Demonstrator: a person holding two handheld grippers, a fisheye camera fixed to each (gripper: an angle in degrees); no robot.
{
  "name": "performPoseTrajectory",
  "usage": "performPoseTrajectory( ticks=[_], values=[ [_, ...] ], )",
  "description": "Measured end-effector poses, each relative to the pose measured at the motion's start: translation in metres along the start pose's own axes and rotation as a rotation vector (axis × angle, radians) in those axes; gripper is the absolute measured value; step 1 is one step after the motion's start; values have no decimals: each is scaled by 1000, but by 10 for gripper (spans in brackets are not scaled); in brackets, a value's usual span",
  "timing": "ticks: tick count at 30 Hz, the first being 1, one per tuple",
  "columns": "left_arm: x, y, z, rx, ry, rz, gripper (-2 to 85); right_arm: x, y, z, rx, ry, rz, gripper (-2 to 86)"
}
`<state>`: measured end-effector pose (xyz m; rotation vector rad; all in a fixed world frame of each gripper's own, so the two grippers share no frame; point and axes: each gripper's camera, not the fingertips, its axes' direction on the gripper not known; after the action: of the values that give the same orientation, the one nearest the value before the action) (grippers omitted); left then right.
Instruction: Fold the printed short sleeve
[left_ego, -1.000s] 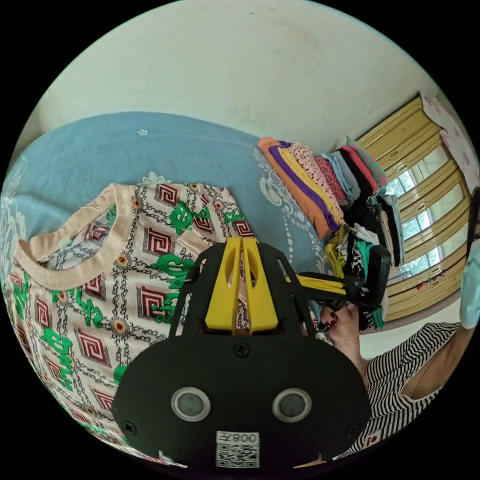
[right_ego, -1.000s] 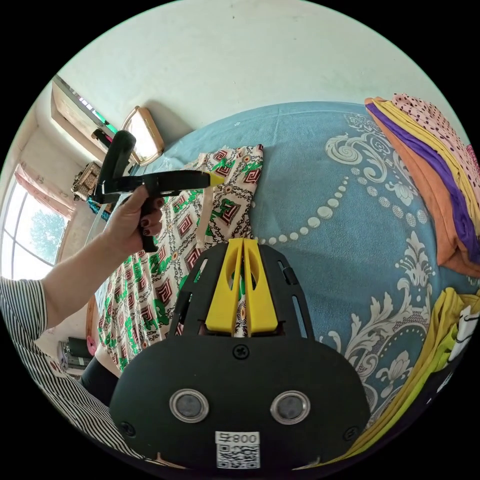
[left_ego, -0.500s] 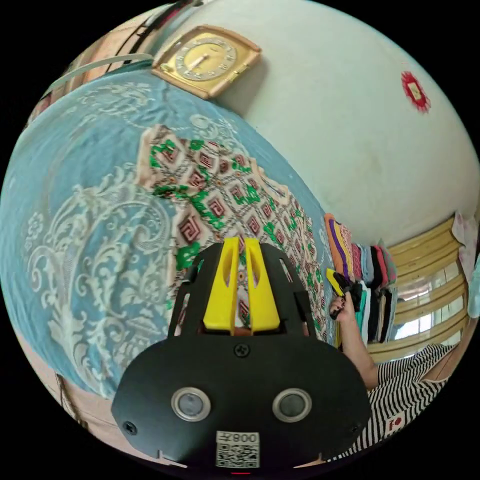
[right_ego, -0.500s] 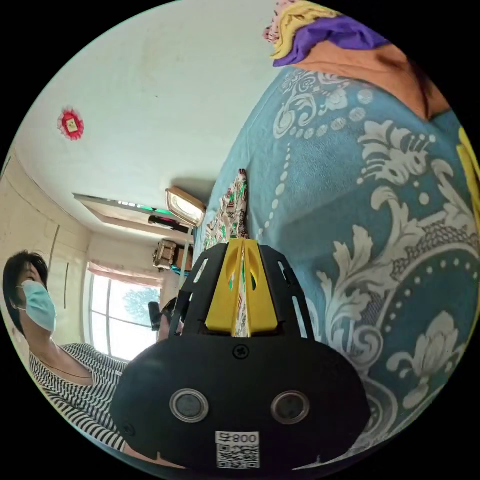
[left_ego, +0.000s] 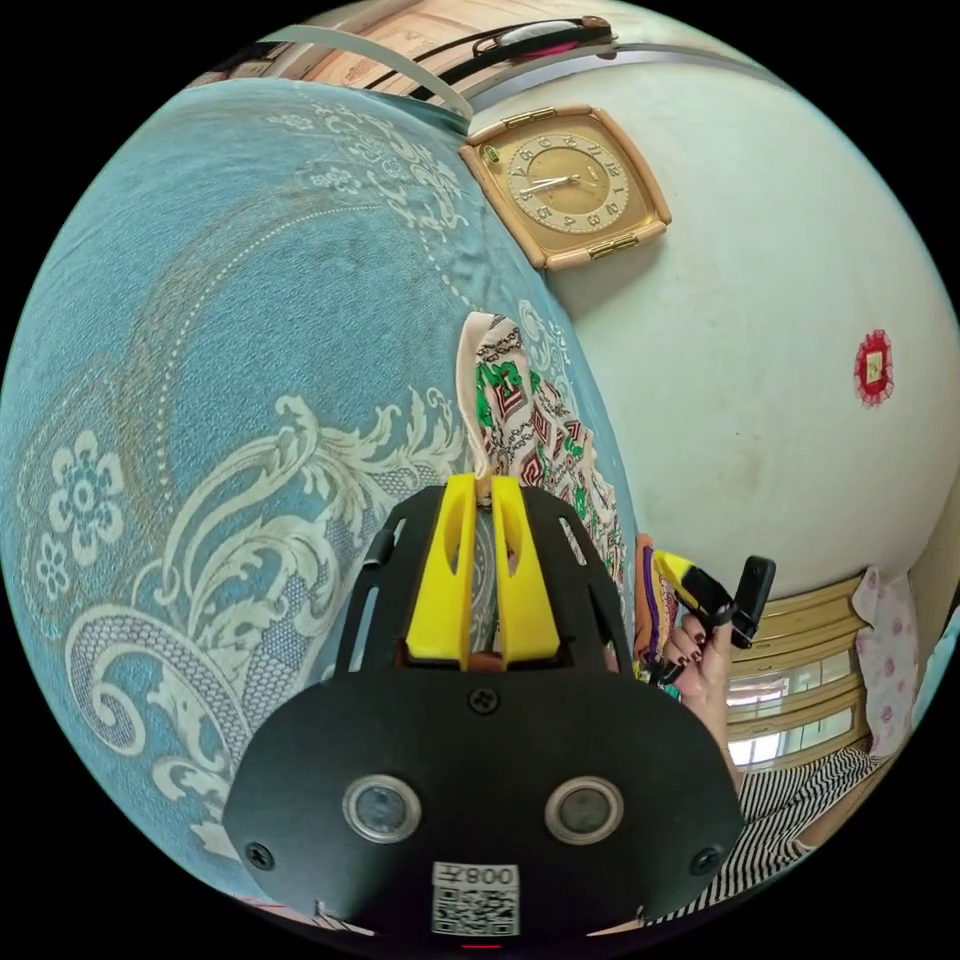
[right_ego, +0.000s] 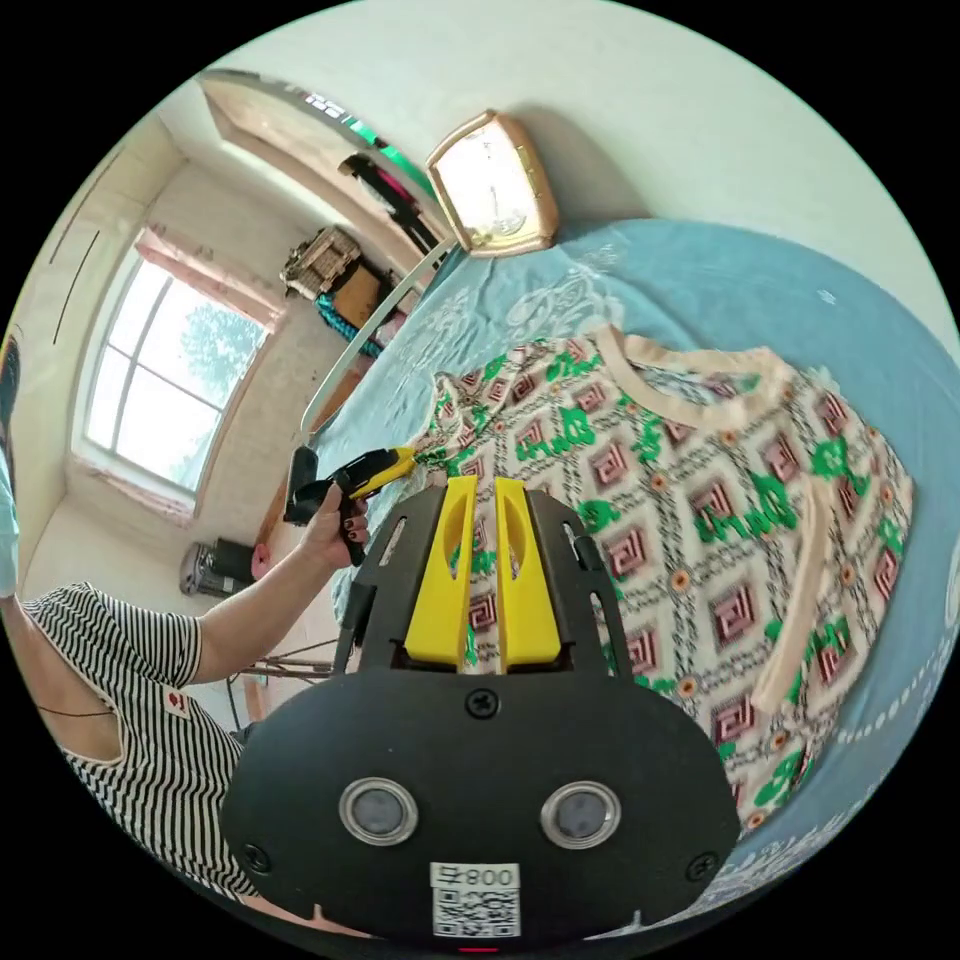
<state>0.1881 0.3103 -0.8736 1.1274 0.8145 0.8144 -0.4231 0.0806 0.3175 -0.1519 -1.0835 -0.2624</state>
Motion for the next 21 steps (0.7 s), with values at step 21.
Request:
performPoseTrajectory(
  ticks=[21],
  values=[
    [138, 81, -55, -15, -55, 245, 21, -75, -132, 411, -308, 481, -375, 76]
  ],
)
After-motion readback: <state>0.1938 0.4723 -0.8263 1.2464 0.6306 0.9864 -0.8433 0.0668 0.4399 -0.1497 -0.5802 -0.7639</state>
